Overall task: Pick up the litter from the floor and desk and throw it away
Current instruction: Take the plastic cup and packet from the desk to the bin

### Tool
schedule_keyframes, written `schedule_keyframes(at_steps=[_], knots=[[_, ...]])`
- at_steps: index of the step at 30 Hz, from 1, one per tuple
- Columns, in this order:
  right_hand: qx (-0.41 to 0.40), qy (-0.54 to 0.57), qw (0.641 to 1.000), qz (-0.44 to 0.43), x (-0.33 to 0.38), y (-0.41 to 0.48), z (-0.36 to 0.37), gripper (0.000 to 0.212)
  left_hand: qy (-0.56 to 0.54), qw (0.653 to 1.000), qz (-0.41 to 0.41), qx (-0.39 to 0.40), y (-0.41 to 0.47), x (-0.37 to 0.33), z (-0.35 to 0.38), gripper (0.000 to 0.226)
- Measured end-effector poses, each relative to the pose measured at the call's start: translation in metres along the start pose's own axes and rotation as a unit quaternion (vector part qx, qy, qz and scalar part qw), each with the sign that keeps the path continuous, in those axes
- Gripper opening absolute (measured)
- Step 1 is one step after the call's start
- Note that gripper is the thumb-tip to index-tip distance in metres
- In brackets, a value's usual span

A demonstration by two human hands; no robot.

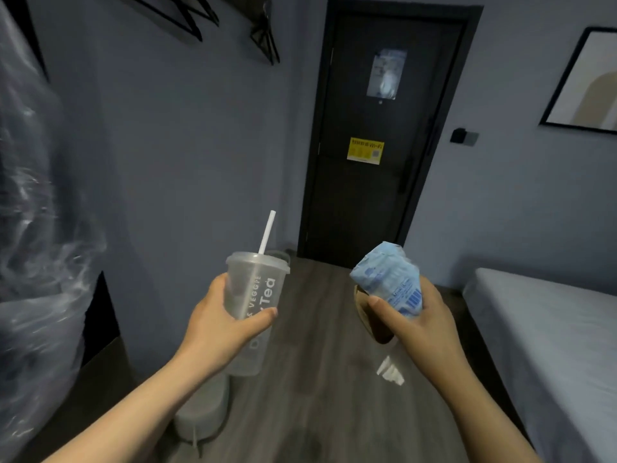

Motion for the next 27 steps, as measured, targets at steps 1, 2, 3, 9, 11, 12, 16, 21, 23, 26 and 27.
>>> schedule_keyframes(at_steps=[1, 2, 3, 9, 11, 12, 16, 21, 23, 26, 27], knots=[[0.003, 0.005, 1.000, 0.000, -0.012, 0.020, 0.006, 0.042, 0.001, 1.000, -0.005, -0.008, 0.019, 0.005, 0.008, 0.057], [0.004, 0.014, 1.000, -0.002, -0.024, 0.041, 0.011, 0.041, 0.004, 1.000, -0.009, -0.016, 0.038, 0.008, 0.016, 0.060], [0.006, 0.023, 1.000, -0.004, -0.035, 0.062, 0.016, 0.040, 0.008, 1.000, -0.014, -0.022, 0.057, 0.011, 0.024, 0.061], [0.035, 0.039, 0.999, 0.000, -0.091, 0.196, 0.045, 0.045, 0.052, 0.996, -0.050, -0.051, 0.170, 0.016, 0.066, 0.060], [0.050, 0.038, 0.998, -0.006, -0.106, 0.237, 0.061, 0.045, 0.054, 0.995, -0.059, -0.061, 0.205, 0.024, 0.076, 0.058], [0.058, 0.040, 0.997, -0.005, -0.113, 0.255, 0.071, 0.046, 0.055, 0.994, -0.066, -0.063, 0.222, 0.030, 0.081, 0.056], [0.096, 0.046, 0.994, -0.004, -0.144, 0.321, 0.115, 0.042, 0.061, 0.992, -0.091, -0.067, 0.287, 0.059, 0.094, 0.053], [0.132, 0.082, 0.988, 0.006, -0.182, 0.402, 0.187, 0.038, 0.043, 0.990, -0.109, -0.072, 0.386, 0.107, 0.110, 0.049], [0.133, 0.083, 0.988, -0.004, -0.192, 0.436, 0.219, 0.028, 0.041, 0.991, -0.109, -0.059, 0.433, 0.126, 0.116, 0.046], [0.143, 0.063, 0.988, -0.010, -0.202, 0.489, 0.264, 0.021, 0.035, 0.990, -0.129, -0.041, 0.502, 0.154, 0.120, 0.051], [0.150, 0.056, 0.987, -0.008, -0.206, 0.504, 0.279, 0.020, 0.035, 0.989, -0.138, -0.033, 0.523, 0.162, 0.122, 0.052]])
Point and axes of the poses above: each hand's wrist, its own y-axis towards the middle knuckle, its own z-axis out of the palm, x = y × z, the point moved 6 cm from there along y, towards the middle knuckle, and after that the axes turned 5 degrees about y, right-handed, at the moved point
